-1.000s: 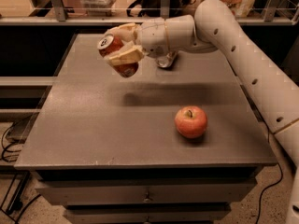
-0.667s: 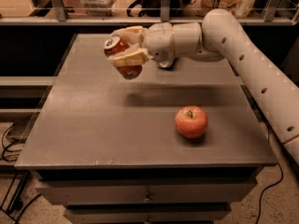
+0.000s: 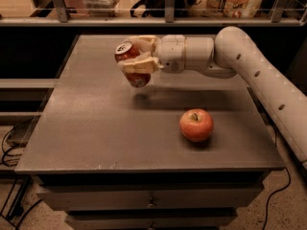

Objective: Place coke can upright

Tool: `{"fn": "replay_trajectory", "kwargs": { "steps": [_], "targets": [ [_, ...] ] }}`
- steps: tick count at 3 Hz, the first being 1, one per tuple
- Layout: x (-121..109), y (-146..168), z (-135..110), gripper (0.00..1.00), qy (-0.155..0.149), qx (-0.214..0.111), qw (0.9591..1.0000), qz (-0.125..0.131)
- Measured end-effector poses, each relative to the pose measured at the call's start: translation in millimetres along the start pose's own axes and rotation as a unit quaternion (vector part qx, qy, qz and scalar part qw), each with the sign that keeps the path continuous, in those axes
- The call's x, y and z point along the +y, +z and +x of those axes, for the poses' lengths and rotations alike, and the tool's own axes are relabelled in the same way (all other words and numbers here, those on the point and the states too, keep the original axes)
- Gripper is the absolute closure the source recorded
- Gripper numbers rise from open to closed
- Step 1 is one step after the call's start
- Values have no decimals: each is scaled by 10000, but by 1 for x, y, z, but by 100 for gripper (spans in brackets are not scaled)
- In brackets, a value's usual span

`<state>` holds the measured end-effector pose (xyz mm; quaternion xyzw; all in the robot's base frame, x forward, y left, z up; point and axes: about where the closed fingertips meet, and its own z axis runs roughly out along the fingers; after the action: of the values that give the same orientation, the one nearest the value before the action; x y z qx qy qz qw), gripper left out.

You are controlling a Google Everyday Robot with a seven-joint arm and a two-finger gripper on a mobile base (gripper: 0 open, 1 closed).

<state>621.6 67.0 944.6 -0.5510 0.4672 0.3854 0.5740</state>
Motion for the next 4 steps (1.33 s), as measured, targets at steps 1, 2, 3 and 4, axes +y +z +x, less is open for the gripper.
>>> {"fn": "replay_trajectory", "kwargs": {
  "steps": [1, 2, 3, 4],
  "targets": [
    [1, -7, 7, 100, 127, -85, 9998, 142],
    [3, -12, 16, 82, 248, -188, 9992, 252],
    [7, -15, 23, 59, 211, -228, 9991, 304],
    [10, -21, 28, 36, 97, -310, 9986, 407]
  ]
}}
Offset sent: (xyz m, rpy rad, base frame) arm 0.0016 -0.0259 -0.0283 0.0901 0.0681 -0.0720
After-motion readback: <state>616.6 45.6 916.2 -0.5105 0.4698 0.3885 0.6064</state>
